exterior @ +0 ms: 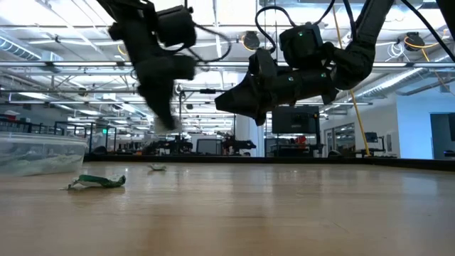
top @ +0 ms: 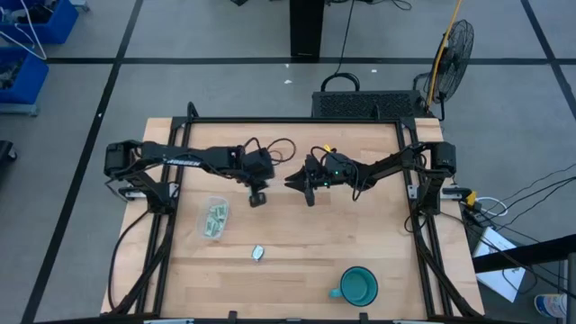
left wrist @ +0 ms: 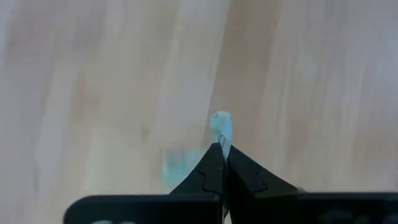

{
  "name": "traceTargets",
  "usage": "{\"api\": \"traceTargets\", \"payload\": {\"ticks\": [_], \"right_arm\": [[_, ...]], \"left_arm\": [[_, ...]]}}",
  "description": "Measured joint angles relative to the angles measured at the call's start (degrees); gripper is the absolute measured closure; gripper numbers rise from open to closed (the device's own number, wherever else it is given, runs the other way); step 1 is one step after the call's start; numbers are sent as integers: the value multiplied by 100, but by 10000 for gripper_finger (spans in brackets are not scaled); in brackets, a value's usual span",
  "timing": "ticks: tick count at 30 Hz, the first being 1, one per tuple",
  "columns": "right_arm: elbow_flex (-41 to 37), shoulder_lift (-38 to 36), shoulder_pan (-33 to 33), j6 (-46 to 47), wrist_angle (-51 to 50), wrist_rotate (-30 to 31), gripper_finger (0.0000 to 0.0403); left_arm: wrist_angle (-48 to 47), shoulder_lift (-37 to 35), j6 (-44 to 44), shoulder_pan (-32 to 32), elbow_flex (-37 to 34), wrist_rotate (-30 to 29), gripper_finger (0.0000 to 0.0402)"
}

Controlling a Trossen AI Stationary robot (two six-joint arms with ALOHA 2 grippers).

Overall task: Pick and place Stevia / Truvia into bins
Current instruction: Put the light green stevia packet into the transparent bin

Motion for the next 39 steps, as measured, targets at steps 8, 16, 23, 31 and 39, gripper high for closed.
{"api": "traceTargets", "payload": {"ticks": [8,16,23,31,39], "right_arm": [[2,0,-181,-111,-444,2,291],[4,0,-386,-116,-603,-1,296],[2,0,-535,-116,-620,0,293],[0,0,-553,-116,-649,-2,293],[-2,0,-575,-138,-684,-4,293]], "left_arm": [[-2417,-1103,-2569,-122,2,599,399],[-3725,-1794,-4649,-719,-179,420,400],[-2828,-1801,-5853,-1107,-1325,788,400],[-2348,-1805,-6260,-1251,-1757,1522,354],[-1936,-1808,-5815,-1230,-1751,1662,320]]}}
